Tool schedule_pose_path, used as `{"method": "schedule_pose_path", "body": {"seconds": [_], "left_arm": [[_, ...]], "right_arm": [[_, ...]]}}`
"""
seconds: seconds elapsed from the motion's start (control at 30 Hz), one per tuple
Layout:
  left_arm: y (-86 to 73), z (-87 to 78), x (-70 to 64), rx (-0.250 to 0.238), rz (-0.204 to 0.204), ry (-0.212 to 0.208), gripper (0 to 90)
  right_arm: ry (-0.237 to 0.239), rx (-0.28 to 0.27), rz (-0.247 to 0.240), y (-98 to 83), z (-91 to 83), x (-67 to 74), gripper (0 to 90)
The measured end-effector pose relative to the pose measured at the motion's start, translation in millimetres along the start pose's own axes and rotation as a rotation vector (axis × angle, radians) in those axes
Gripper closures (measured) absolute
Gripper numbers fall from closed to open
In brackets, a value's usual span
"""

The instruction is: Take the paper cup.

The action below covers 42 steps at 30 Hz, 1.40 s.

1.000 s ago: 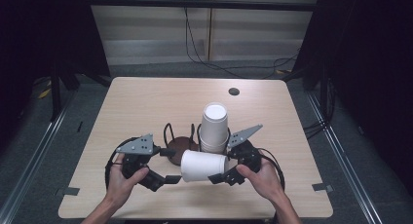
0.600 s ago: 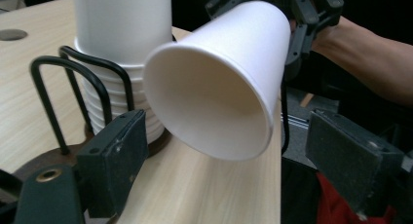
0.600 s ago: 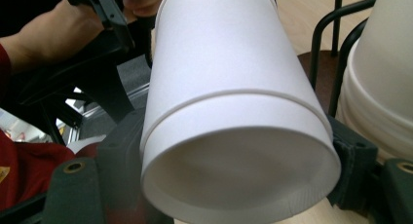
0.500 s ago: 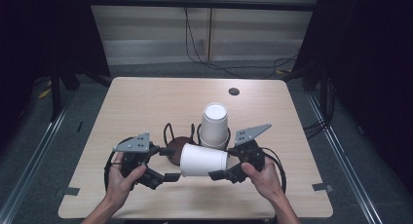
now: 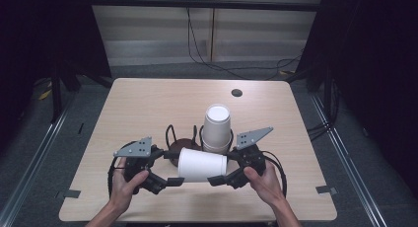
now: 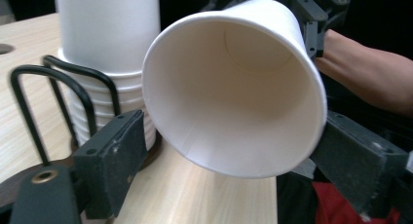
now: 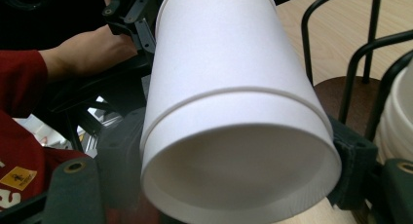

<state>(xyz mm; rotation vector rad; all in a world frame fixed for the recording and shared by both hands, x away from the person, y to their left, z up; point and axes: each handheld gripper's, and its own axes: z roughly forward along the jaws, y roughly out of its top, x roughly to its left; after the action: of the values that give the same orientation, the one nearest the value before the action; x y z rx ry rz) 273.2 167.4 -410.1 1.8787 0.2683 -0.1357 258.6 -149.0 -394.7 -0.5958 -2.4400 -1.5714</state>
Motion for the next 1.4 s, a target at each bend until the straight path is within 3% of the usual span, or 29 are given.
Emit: {"method": "schedule_pose_path", "body": {"seconds": [0.07, 0.2, 0.3, 0.8, 1.1, 1.4], "left_arm": [[-1.6, 2.0, -0.5, -0.010, 0.005, 0.012, 12.5], [-5.4, 9.0, -0.2, 0.001, 0.001, 0.024, 0.0], [-6.2, 11.7, -0.2, 0.006, 0.000, 0.006, 0.3], [-5.3, 22.4, -4.8, -0.011, -0.001, 0.003, 0.8], [-6.2, 24.5, -7.3, 0.006, 0.032, 0.004, 4.7], [-4.9, 19.7, -2.5, -0.002, 0.003, -0.042, 9.8]], "right_arm": [[0.004, 0.009, 0.002, -0.3, 1.7, -0.4, 24.5], [0.017, 0.018, 0.001, -0.7, 5.3, 0.1, 24.5], [0.027, 0.024, 0.000, -0.9, 9.5, 0.9, 24.5], [0.034, 0.028, -0.001, 0.0, 13.3, 2.1, 24.5], [0.038, 0.042, -0.002, -1.2, 16.3, 1.8, 24.5], [0.039, 0.052, -0.010, -3.5, 17.7, -0.2, 24.3]]}}
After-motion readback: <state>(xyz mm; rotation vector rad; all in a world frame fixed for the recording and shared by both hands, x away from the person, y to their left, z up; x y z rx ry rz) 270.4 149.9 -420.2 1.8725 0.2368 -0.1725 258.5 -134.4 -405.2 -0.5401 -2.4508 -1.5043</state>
